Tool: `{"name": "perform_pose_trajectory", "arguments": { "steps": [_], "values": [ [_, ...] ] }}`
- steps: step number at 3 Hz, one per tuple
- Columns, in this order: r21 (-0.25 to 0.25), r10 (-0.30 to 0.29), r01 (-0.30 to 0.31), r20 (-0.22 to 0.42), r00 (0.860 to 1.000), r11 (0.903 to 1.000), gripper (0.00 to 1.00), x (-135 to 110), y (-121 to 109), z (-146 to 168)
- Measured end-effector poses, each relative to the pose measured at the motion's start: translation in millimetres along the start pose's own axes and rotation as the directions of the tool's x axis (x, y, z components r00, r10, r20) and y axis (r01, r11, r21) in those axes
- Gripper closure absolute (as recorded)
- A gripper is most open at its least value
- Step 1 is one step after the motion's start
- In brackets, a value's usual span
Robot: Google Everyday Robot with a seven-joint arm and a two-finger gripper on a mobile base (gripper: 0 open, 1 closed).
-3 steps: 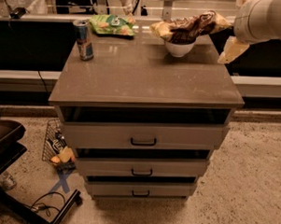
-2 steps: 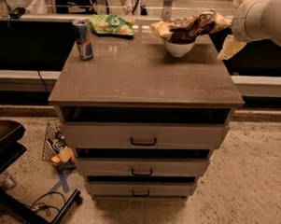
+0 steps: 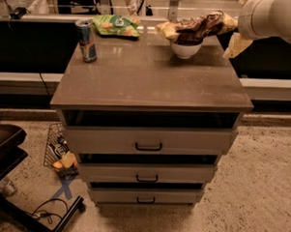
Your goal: Pick brown chip bag from white bowl and place on counter
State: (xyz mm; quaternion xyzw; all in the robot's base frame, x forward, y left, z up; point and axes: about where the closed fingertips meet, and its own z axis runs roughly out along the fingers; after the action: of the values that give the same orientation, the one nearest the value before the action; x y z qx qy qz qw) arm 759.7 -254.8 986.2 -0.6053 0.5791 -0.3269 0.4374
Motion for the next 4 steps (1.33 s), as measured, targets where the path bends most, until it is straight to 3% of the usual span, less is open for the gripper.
{"name": "perform_pose_trajectory", "arguments": {
  "steps": [2, 3, 4],
  "values": [
    [-0.073, -0.071, 0.075, 0.062, 0.996, 0.9945, 0.0, 3.7, -9.9, 86.7],
    [-0.082, -0.076, 0.082, 0.066, 0.995, 0.9932, 0.0, 8.1, -14.0, 105.4],
    [-0.086, -0.066, 0.072, 0.07, 0.995, 0.9938, 0.17, 11.0, -15.3, 117.1]
  ]
}}
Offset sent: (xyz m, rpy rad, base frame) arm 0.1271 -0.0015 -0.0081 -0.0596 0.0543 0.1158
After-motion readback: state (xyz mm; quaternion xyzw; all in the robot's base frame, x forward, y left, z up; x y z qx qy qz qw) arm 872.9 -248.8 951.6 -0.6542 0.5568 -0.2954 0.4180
